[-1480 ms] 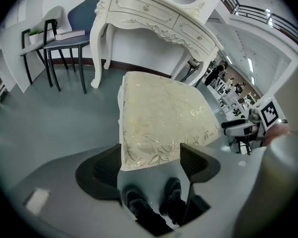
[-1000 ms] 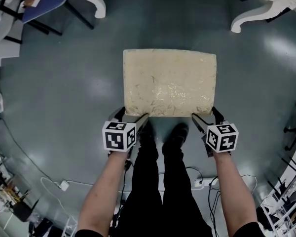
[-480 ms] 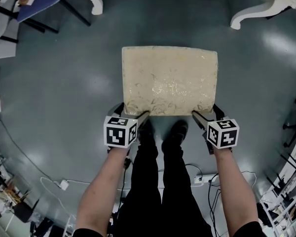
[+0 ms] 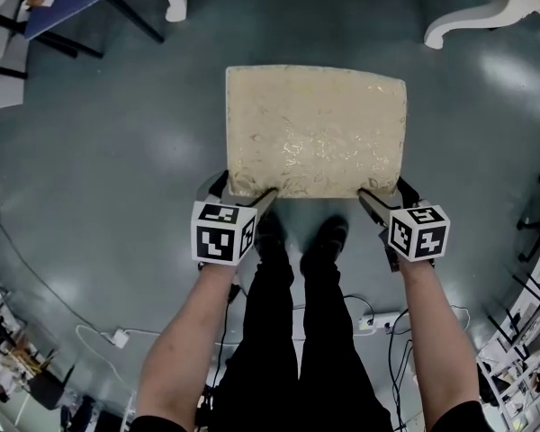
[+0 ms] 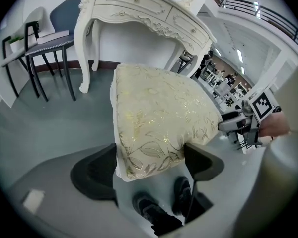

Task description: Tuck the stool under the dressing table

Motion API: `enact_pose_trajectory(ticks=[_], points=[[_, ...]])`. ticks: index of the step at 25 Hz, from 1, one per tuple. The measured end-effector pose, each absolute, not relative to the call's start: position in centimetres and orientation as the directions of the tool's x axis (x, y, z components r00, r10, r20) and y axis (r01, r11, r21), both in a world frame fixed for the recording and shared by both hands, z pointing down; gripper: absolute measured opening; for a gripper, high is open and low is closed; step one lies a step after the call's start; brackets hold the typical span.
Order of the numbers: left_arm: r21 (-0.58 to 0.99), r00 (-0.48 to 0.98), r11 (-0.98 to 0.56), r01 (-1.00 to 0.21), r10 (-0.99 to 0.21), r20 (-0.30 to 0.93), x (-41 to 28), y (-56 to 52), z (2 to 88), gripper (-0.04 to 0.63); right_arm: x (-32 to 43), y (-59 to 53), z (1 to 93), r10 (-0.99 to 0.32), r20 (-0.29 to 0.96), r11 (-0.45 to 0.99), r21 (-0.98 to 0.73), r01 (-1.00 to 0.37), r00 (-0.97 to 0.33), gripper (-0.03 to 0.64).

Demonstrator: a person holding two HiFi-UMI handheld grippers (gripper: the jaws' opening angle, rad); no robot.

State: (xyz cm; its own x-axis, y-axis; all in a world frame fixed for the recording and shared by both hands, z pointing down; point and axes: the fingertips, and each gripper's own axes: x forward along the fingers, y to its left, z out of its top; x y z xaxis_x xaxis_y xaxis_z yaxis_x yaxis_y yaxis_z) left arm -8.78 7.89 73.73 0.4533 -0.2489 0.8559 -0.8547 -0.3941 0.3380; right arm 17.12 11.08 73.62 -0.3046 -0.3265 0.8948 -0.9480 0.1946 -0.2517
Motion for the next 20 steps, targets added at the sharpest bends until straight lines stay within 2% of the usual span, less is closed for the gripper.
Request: enact_pose_trajectory(ticks=[6,12,20], points=[[0.289,0.424,-0.384,-0.877,-0.332,0.843,-10.7,3.1,73.1,0.421,14.9,8.0,73.8,-0.362,0.88,0.131,-0.278,-0.952,-0.307,0.414],[0.297,0.432,-0.425,-0.855,-0.265,0.862,-11.7,0.8,73.0,0.408,13.6,7.5,74.0,-0.376,0.884,0.079,-0.27,-0.96,-0.279,0.417],[0.273,0.407,-0.424,-0.863,-0.265,0.874,-11.9,0.0,72.7,0.408,13.2,6.6,73.6,-0.337,0.9,0.153,-0.236,-0.96,-0.276,0.426]])
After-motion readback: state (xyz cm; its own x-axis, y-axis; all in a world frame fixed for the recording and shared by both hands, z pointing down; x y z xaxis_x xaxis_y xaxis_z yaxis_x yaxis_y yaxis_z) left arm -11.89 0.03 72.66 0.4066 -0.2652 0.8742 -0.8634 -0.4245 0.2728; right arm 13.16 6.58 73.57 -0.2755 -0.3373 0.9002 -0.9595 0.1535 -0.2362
